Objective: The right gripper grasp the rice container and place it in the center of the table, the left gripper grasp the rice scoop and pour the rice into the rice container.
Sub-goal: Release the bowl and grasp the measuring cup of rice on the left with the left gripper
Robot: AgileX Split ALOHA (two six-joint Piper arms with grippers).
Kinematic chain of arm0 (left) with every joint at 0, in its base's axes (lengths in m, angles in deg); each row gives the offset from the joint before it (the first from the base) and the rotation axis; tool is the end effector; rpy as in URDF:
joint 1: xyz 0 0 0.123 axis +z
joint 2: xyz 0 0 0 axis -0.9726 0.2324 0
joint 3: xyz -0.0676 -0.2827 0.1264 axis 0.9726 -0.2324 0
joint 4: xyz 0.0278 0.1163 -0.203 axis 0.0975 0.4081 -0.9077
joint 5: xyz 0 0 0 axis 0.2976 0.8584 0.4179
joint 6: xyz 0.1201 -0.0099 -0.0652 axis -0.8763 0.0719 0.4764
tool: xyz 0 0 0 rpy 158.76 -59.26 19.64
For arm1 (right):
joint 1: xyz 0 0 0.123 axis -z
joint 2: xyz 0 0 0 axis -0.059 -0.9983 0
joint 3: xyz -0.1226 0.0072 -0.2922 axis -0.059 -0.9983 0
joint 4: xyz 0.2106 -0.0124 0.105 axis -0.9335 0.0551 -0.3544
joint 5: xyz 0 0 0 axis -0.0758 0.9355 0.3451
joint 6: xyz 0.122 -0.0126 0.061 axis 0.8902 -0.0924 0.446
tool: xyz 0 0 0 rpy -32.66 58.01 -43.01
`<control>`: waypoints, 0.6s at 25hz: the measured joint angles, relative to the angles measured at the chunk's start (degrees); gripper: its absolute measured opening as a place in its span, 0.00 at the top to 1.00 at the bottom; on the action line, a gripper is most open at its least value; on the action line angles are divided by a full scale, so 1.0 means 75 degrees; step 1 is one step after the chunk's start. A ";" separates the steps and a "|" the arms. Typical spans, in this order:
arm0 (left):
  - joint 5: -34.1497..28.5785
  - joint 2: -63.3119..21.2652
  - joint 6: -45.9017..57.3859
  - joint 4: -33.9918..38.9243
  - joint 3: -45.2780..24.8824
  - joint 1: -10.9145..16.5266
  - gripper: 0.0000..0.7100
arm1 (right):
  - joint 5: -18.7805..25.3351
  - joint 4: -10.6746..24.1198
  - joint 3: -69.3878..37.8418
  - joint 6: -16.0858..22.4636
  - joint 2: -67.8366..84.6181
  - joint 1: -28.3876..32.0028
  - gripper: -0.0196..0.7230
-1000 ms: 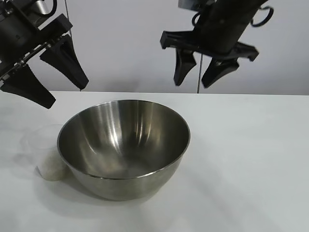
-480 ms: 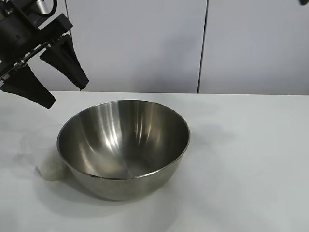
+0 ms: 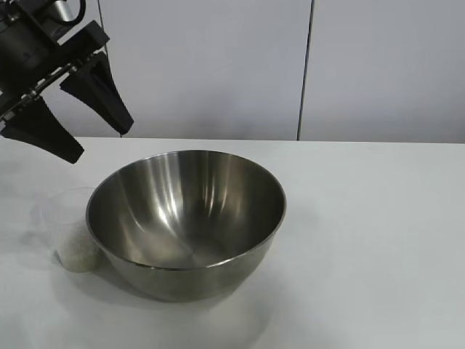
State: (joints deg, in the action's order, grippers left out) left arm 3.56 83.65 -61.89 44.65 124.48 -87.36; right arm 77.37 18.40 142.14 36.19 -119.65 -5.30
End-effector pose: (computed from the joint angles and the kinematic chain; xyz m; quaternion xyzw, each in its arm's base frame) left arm 0.3278 -0.1382 0.2397 0.1014 0.9455 -0.2940 0.0966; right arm 0.0821 0.0101 0.4879 -0.0586 0.8546 0.0134 0.5159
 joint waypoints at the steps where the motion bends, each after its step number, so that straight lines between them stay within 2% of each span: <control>1: 0.0000 0.0000 0.0000 0.0000 0.0000 0.0000 0.24 | 0.0046 -0.0004 -0.0160 -0.0041 0.0481 0.0000 0.41; 7: 0.0000 0.0000 0.0000 0.0000 0.0000 0.0000 0.24 | 0.0103 -0.0004 -0.2458 -0.0093 0.3229 0.0000 0.41; 10: 0.0000 0.0000 0.0000 0.0000 0.0000 0.0000 0.24 | -0.0292 -0.0004 -0.4098 -0.0093 0.4485 0.0000 0.41; 12: 0.0000 0.0000 0.0000 0.0000 0.0000 0.0000 0.24 | -0.0736 -0.0004 -0.4952 -0.0025 0.5210 0.0000 0.41; 15: 0.0000 0.0000 0.0000 0.0000 0.0000 0.0000 0.24 | -0.1062 0.0002 -0.5951 0.0137 0.5841 0.0000 0.41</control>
State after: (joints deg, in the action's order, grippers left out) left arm 3.56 83.65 -61.89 44.65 124.48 -87.36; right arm 69.41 18.42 97.51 37.22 -75.84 -5.30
